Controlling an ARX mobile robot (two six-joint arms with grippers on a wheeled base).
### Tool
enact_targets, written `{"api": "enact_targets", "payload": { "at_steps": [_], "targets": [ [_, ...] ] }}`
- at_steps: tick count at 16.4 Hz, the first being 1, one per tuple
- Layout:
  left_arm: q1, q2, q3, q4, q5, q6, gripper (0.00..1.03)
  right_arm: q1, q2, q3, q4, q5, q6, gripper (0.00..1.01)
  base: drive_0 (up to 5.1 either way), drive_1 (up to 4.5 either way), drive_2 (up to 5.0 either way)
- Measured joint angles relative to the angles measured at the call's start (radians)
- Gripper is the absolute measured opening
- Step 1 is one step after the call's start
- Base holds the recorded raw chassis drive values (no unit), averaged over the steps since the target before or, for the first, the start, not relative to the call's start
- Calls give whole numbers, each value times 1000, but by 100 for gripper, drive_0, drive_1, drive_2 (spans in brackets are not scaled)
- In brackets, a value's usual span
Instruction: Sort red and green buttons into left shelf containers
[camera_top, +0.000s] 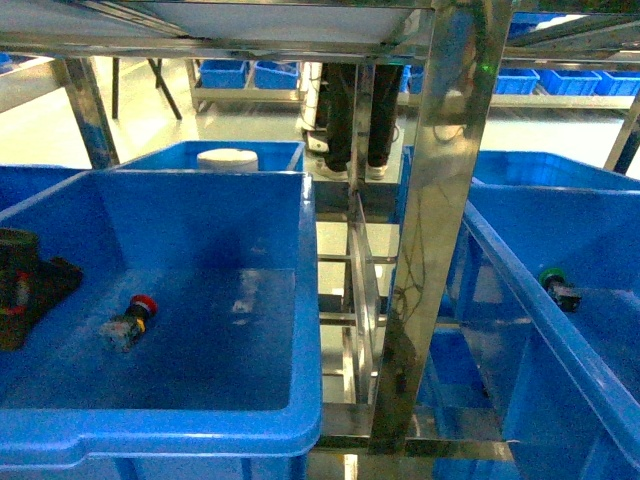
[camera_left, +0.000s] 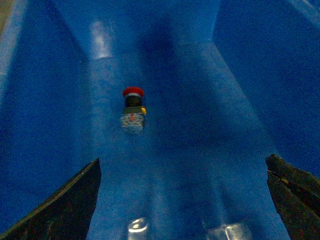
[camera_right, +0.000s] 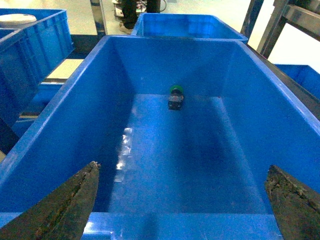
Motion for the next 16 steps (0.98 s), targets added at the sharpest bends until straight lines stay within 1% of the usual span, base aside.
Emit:
{"api": "enact_targets", "payload": {
  "at_steps": [1, 2, 3, 4, 5, 7, 8, 9, 10, 11, 12, 13, 14, 15, 16],
  "targets": [
    [15, -95, -10, -40, 7, -3, 98, 0, 0, 0, 0, 0, 0, 98, 0, 0, 0],
    [23, -153, -21, -72, 27, -12, 98, 0, 0, 0, 0, 0, 0, 98, 0, 0, 0],
    [34, -203, -41, -79, 46, -30, 98, 0, 0, 0, 0, 0, 0, 98, 0, 0, 0],
    [44, -256, -63, -81, 76, -65, 98, 0, 0, 0, 0, 0, 0, 98, 0, 0, 0],
    [53, -315, -74, -100, 81, -101, 98, 0, 0, 0, 0, 0, 0, 98, 0, 0, 0],
    [62, -431, -98, -130, 63, -180, 98, 0, 0, 0, 0, 0, 0, 98, 0, 0, 0],
    [63, -488, -117, -132, 67, -220, 98, 0, 0, 0, 0, 0, 0, 98, 0, 0, 0],
    [62, -501, -119, -127, 73, -245, 98, 0, 0, 0, 0, 0, 0, 98, 0, 0, 0],
    [61, -500, -119, -124, 74, -253, 98, 0, 0, 0, 0, 0, 0, 98, 0, 0, 0],
    [61, -491, -119, -132, 74, -264, 98, 0, 16, -34, 132, -20, 22, 95, 0, 0, 0],
    [29, -482, -177, 51, 2, -242, 93, 11, 18, -87, 287, -29, 56, 86, 0, 0, 0],
    [-5, -502, -244, 204, -77, -209, 84, 47, -10, -146, 382, -18, 81, 76, 0, 0, 0],
    [-19, -529, -313, 312, -114, -177, 75, 81, -21, -187, 466, 1, 93, 67, 0, 0, 0],
    [-22, -553, -357, 384, -121, -156, 65, 108, -47, -186, 463, 32, 102, 58, 0, 0, 0],
    [-19, -579, -373, 407, -136, -144, 56, 132, -95, -186, 423, 60, 109, 49, 0, 0, 0]
  ]
}}
